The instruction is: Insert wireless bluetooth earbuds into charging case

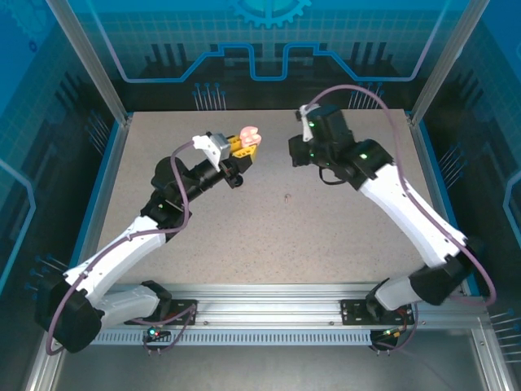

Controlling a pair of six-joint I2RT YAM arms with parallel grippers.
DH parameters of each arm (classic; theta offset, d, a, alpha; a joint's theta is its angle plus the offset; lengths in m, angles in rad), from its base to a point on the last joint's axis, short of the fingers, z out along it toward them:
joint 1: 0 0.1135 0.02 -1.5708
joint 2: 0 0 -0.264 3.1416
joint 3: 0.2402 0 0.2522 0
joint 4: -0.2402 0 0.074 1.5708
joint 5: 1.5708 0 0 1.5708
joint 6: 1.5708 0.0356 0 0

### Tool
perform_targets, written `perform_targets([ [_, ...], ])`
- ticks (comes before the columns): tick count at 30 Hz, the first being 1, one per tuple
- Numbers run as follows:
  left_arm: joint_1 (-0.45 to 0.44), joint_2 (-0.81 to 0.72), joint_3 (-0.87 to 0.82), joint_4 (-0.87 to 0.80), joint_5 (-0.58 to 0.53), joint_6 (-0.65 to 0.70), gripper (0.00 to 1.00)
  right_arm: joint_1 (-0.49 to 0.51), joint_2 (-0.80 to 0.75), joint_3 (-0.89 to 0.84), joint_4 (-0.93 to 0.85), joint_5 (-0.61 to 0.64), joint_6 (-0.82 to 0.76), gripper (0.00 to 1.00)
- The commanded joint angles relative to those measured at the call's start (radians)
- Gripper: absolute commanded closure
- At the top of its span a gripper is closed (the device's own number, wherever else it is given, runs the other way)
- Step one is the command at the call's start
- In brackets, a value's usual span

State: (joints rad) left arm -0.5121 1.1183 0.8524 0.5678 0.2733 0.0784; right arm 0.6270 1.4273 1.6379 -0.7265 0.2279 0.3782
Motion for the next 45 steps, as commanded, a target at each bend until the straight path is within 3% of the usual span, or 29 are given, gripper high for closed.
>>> perform_targets([
  [1, -0.026, 0.016, -0.023, 0.083, -0.010, 0.040, 1.00, -0.007, -0.094, -0.011, 0.125, -0.012, -0.024, 0.88],
  [14, -0.129, 0.135, 0.017, 0.179, -0.082, -0.008, 1.00, 0.035, -0.255, -0.202, 0.525, -0.235, 0.054, 0.87],
  [24, -0.149, 0.167, 0.057, 0.177, -0.085, -0.007, 1.00, 0.101, -0.287, -0.304, 0.607, -0.238, -0.016, 0.87],
  [45, -0.162, 0.152, 0.074, 0.158, -0.077, 0.002, 1.00, 0.101, -0.280, -0.356, 0.611, -0.190, -0.028, 0.87],
])
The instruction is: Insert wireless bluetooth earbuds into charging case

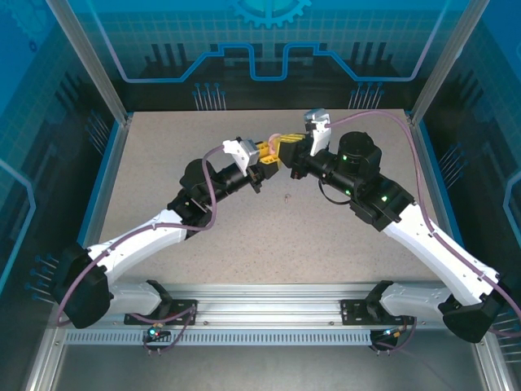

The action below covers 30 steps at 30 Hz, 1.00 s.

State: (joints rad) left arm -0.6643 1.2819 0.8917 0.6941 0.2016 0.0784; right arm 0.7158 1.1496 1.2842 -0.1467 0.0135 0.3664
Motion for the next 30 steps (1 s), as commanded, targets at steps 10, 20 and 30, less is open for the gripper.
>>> perform_targets([
  [10, -0.013, -0.024, 0.036, 0.031, -0.015, 0.006, 1.00, 0.011, 0.007, -0.017, 0.010, 0.002, -0.028, 0.88],
  [20, -0.013, -0.036, 0.039, 0.038, -0.034, 0.010, 1.00, 0.008, -0.006, -0.054, -0.010, -0.037, -0.048, 0.89],
  [30, -0.014, -0.029, 0.051, 0.016, -0.034, 0.012, 1.00, 0.004, 0.022, -0.003, -0.060, -0.074, -0.055, 0.75],
])
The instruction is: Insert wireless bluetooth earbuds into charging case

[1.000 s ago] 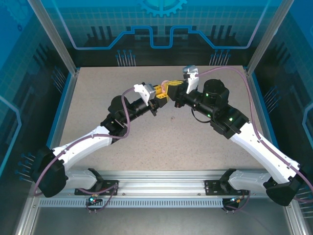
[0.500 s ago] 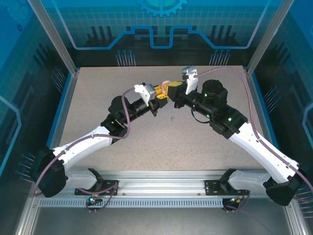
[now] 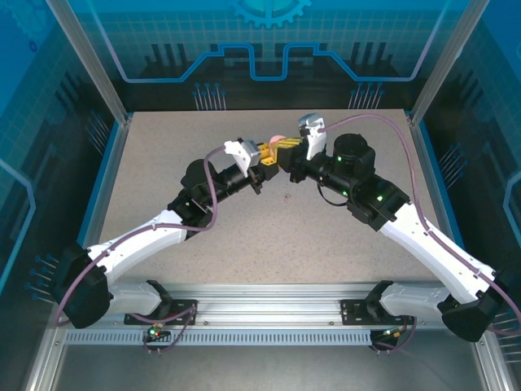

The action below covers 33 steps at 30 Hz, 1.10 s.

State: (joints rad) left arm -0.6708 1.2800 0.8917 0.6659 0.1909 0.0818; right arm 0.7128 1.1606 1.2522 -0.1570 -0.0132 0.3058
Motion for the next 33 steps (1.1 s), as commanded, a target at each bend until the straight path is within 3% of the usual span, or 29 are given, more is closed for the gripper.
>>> perform_targets([
  [1, -0.006, -0.025, 0.050, 0.042, -0.023, 0.008, 1.00, 0.007, 0.011, 0.041, -0.053, -0.036, 0.012, 0.71],
  [7, -0.007, -0.015, 0.029, 0.050, -0.030, 0.000, 1.00, -0.014, 0.010, 0.164, -0.084, -0.004, 0.050, 0.35],
  [13, -0.007, -0.015, 0.006, 0.067, -0.040, -0.007, 1.00, -0.081, -0.035, 0.267, -0.152, 0.019, 0.107, 0.22],
  [18, -0.006, -0.042, -0.016, 0.068, -0.059, 0.010, 1.00, -0.193, -0.049, 0.268, -0.310, 0.129, 0.191, 0.20],
  [21, -0.006, -0.069, -0.034, 0.066, -0.071, 0.024, 1.00, -0.277, -0.009, 0.227, -0.411, 0.115, 0.238, 0.20],
  [28, -0.007, -0.134, -0.066, 0.041, -0.087, 0.026, 1.00, -0.317, 0.271, 0.105, -0.497, 0.096, 0.258, 0.24],
  [33, -0.007, -0.169, -0.080, 0.023, -0.100, 0.036, 1.00, -0.306, 0.525, 0.132, -0.528, 0.112, 0.320, 0.31],
])
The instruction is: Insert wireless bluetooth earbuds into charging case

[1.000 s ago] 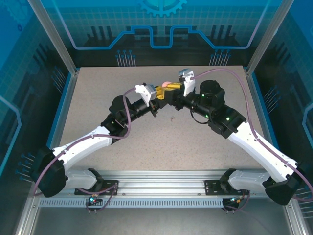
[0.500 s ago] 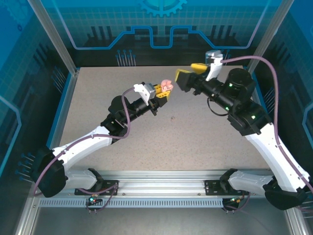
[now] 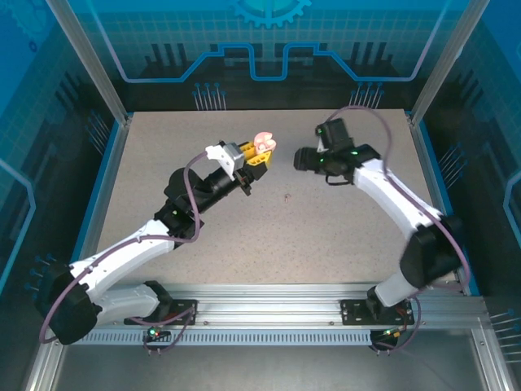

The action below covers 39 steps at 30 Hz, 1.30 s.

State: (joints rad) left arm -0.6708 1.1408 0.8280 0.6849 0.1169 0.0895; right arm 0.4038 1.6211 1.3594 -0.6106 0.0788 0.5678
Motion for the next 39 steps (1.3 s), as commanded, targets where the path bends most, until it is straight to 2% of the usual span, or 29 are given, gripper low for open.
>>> perform_targets([
  [1, -0.007, -0.036, -0.020, 0.001, -0.026, 0.030, 1.00, 0.007, 0.116, 0.046, -0.089, 0.022, 0.074, 0.33],
  [5, -0.007, -0.048, -0.030, -0.001, -0.035, 0.036, 1.00, 0.055, 0.285, 0.139, -0.144, 0.068, 0.154, 0.35],
  [14, -0.005, -0.053, -0.034, 0.000, -0.045, 0.054, 1.00, 0.135, 0.499, 0.328, -0.288, 0.175, 0.295, 0.38],
  [20, -0.004, -0.056, -0.036, 0.003, -0.051, 0.066, 1.00, 0.154, 0.547, 0.352, -0.314, 0.200, 0.357, 0.40],
  [27, -0.005, -0.061, -0.042, 0.005, -0.055, 0.073, 1.00, 0.164, 0.574, 0.356, -0.300, 0.183, 0.368, 0.46],
  [39, -0.005, -0.062, -0.047, 0.013, -0.058, 0.070, 1.00, 0.180, 0.588, 0.352, -0.291, 0.159, 0.396, 0.50],
])
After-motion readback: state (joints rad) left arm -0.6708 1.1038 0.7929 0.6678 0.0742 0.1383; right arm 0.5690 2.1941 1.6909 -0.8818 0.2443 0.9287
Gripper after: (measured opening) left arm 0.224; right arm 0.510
